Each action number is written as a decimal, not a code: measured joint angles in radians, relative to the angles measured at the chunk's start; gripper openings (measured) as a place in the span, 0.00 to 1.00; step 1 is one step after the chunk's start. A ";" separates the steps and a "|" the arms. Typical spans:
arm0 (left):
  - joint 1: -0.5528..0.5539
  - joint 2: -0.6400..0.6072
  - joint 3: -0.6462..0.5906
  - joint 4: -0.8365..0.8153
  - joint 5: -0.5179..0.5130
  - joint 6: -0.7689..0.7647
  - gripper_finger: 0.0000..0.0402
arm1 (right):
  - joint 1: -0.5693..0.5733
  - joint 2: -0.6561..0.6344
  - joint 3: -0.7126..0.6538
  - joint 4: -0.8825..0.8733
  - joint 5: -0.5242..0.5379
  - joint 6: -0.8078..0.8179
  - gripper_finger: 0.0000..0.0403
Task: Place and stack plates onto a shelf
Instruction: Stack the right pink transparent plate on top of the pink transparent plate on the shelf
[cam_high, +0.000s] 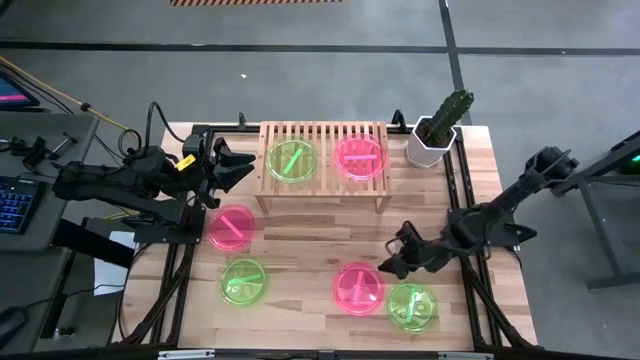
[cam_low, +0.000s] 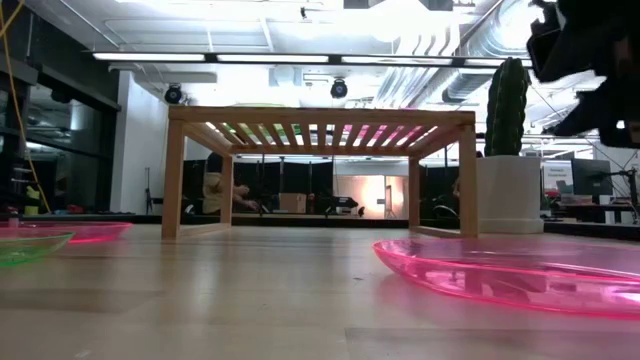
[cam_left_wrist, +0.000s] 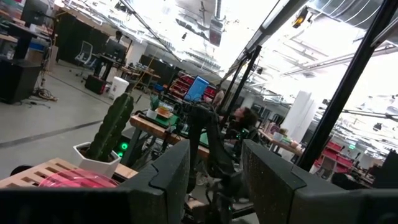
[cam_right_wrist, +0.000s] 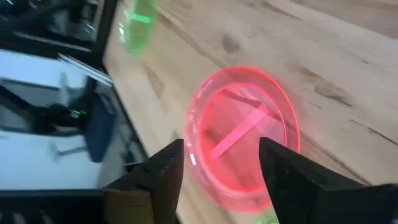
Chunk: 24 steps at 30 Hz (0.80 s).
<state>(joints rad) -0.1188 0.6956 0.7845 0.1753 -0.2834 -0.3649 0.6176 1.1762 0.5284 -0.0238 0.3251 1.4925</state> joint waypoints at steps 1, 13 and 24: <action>0.000 0.000 0.000 0.000 0.000 0.000 0.34 | -0.002 0.035 0.019 -0.003 -0.017 -0.016 0.49; 0.000 0.000 0.000 -0.006 -0.014 0.001 0.34 | -0.002 0.361 0.157 -0.151 -0.045 -0.063 0.49; 0.000 0.000 0.000 -0.026 -0.014 0.000 0.34 | -0.002 0.464 0.159 -0.059 -0.011 -0.032 0.48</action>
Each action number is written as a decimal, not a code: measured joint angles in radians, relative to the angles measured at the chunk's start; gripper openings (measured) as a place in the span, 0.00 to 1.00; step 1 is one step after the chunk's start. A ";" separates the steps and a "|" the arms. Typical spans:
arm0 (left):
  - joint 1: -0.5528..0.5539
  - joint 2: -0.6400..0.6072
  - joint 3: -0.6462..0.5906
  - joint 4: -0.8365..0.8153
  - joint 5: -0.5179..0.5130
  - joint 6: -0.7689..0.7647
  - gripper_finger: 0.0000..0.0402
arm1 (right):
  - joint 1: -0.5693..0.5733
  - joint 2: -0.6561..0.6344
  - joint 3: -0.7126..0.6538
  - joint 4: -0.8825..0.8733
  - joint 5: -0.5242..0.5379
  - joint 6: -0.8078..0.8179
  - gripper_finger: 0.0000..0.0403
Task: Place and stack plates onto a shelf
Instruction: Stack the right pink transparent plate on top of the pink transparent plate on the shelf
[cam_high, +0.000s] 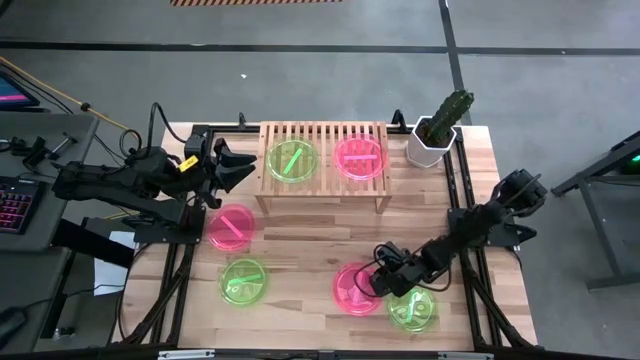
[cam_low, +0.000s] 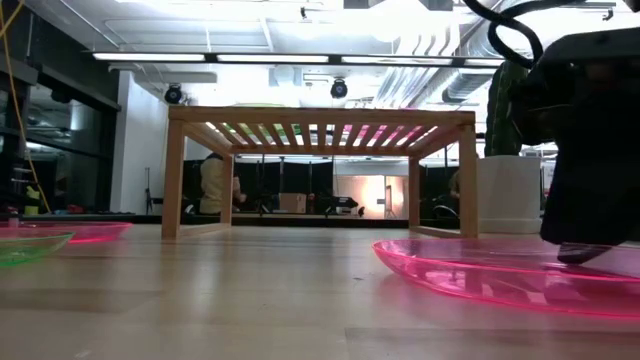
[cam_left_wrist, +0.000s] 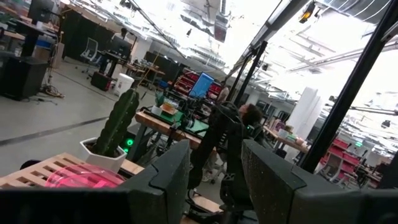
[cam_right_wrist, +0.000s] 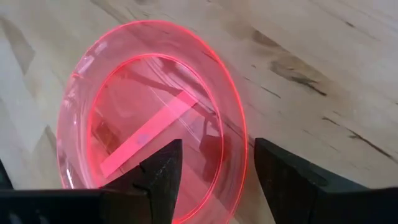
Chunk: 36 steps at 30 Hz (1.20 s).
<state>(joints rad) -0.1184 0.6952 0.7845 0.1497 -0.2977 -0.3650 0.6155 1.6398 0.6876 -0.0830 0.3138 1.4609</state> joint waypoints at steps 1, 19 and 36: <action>0.000 0.000 0.000 -0.001 0.000 0.000 0.34 | 0.000 0.000 0.000 -0.001 0.000 0.005 0.46; 0.000 0.000 0.000 -0.023 -0.001 0.001 0.34 | -0.055 -0.035 -0.004 0.072 -0.057 0.085 0.01; 0.000 0.000 0.000 -0.025 0.005 -0.024 0.34 | -0.130 -0.137 -0.003 0.170 -0.158 -0.074 0.06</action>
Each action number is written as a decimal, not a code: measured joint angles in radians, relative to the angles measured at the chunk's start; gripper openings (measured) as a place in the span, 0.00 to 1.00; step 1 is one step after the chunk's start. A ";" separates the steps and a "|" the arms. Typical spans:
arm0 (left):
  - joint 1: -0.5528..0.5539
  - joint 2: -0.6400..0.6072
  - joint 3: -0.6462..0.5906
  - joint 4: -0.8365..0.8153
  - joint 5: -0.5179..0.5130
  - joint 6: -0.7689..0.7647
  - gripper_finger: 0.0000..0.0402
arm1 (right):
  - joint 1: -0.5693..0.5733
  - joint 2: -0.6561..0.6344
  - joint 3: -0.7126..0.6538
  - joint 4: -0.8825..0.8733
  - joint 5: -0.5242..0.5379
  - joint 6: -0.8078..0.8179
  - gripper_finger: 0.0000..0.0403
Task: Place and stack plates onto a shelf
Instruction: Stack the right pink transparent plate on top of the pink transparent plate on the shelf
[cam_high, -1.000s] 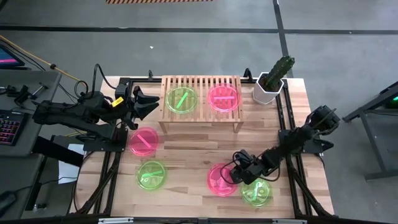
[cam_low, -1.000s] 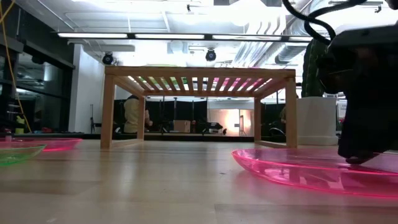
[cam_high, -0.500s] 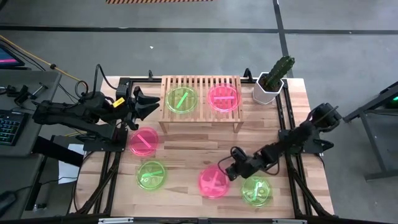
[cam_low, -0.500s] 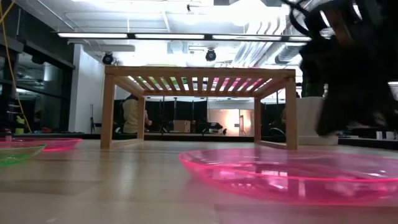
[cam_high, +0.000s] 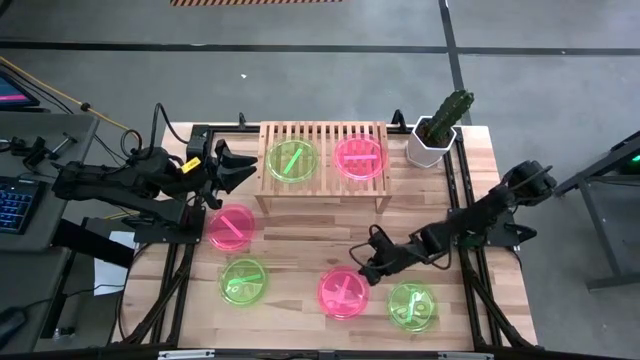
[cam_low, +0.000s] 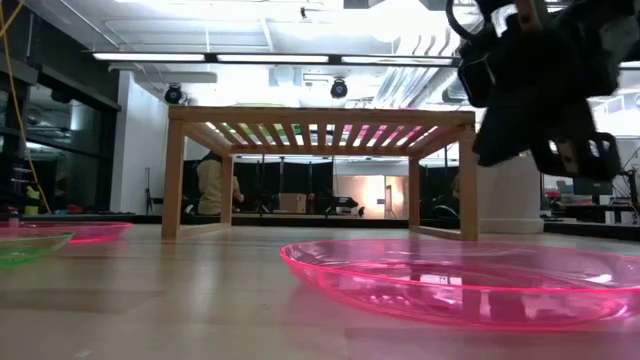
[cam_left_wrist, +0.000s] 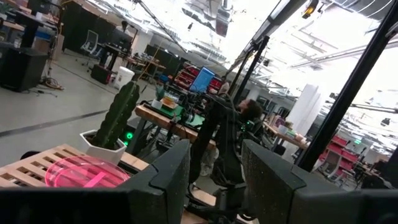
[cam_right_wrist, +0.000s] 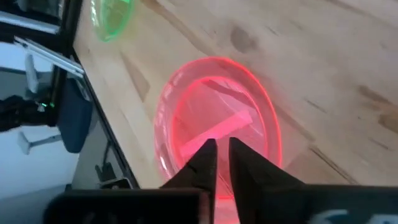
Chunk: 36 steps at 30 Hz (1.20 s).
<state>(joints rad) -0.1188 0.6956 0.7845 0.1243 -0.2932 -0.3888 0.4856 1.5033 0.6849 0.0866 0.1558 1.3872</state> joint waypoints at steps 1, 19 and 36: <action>0.000 0.000 0.000 0.000 0.000 0.000 0.34 | 0.011 0.007 0.000 0.003 0.012 0.001 0.09; 0.000 0.000 0.000 0.000 -0.005 -0.003 0.34 | 0.102 0.310 0.000 0.330 0.471 -0.156 0.52; 0.000 0.000 0.000 -0.001 -0.006 0.008 0.34 | 0.104 0.326 0.002 0.203 0.430 -0.250 0.52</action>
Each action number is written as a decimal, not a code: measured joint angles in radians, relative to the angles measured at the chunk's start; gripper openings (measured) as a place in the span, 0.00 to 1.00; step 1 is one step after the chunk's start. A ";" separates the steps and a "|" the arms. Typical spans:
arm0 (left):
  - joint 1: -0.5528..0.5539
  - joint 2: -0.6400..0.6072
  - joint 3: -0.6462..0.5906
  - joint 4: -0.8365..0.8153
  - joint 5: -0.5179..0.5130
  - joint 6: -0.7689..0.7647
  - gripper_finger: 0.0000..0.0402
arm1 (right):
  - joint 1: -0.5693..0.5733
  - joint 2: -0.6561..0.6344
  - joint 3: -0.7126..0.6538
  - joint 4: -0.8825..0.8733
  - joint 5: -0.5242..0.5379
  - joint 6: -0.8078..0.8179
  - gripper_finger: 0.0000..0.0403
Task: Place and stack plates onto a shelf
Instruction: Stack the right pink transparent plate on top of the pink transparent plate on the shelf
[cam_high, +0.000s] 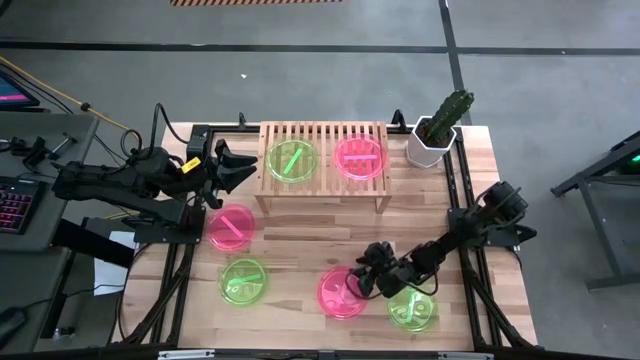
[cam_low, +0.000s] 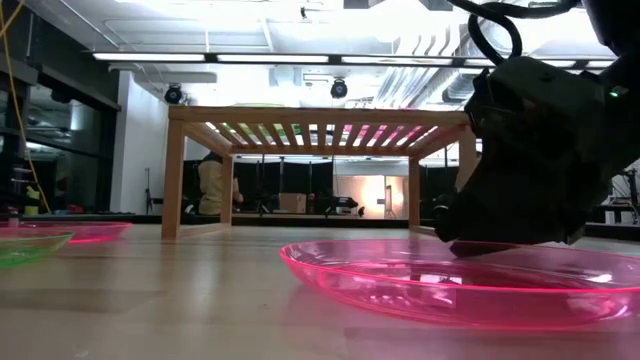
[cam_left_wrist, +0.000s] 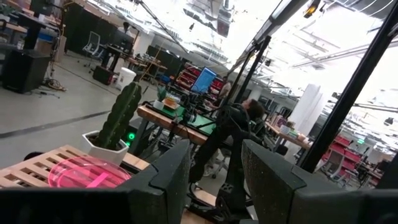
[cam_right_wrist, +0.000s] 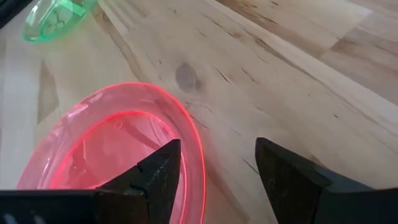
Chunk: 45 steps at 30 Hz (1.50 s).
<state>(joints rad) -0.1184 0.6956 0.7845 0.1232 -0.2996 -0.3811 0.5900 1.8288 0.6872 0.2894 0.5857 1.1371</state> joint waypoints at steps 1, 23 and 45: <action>0.000 0.000 0.000 0.000 0.000 0.000 0.34 | 0.001 0.009 0.000 0.013 0.008 -0.013 0.52; 0.000 0.000 0.000 -0.052 -0.004 -0.001 0.34 | 0.035 0.056 0.028 0.073 -0.021 -0.181 0.42; 0.000 0.000 0.000 -0.052 -0.003 0.009 0.34 | -0.007 0.021 0.048 -0.013 -0.135 0.072 0.01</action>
<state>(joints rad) -0.1184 0.6952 0.7845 0.0715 -0.3031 -0.3725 0.5828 1.8496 0.7355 0.2762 0.4507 1.2088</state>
